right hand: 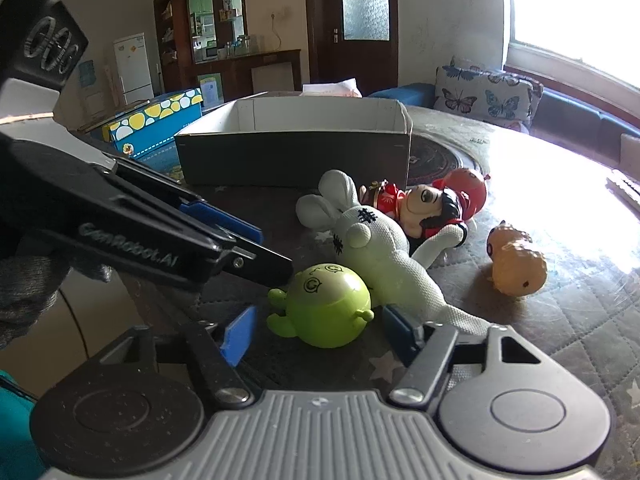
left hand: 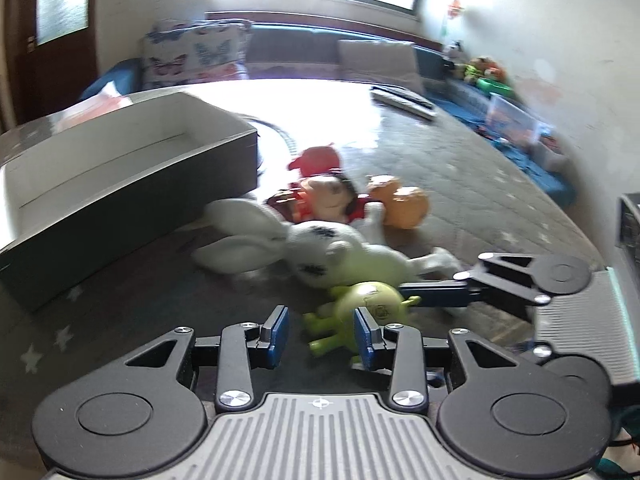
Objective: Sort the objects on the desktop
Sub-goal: 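Move the left gripper down toward the green alien figure, then close the left gripper on the green alien figure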
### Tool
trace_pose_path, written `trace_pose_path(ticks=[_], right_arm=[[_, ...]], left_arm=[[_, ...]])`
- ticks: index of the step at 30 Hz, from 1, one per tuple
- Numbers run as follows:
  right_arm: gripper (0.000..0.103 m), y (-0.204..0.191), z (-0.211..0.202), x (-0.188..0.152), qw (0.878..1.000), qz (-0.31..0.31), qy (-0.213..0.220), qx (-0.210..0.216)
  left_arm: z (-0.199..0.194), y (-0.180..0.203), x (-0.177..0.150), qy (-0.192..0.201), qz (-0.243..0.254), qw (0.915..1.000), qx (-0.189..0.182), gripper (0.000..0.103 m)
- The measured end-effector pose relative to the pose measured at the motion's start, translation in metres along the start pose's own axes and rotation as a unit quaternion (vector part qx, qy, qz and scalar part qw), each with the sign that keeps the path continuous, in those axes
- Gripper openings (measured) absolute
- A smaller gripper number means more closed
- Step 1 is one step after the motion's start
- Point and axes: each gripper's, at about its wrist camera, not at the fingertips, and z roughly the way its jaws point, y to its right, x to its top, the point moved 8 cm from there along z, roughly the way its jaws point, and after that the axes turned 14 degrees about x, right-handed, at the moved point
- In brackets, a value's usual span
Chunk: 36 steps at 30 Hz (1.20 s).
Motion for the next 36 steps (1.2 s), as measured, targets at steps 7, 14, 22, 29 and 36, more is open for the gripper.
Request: trace_pose_path(ticks=[7,14,22,29,36], right_arm=[[0.062,0.006,0.0,0.001,1.0,0.007,-0.001,0.009],[0.062,0.0,0.007,0.004,1.0,-0.007,-0.007,0.02],[0.062,0.001,0.01,0.009,1.0,-0.017,-0.016,0.02],[0.062,-0.005,0.016,0.011,0.999,-0.037,-0.023,0.012],[0.061,-0.009,0.018,0.015,0.998,-0.05,-0.023,0.004]], left_arm=[[0.006,0.005,0.007,-0.01,0.006,0.9997,-0.024,0.039],[0.013,0.008,0.004,-0.033,0.004,0.998,-0.053,0.041],[0.02,0.003,0.005,-0.045,-0.01,0.9971,-0.061,0.043],[0.022,-0.004,0.001,-0.05,-0.025,0.9957,-0.074,0.045],[0.026,-0.005,-0.003,-0.054,-0.039,0.9951,-0.073,0.048]])
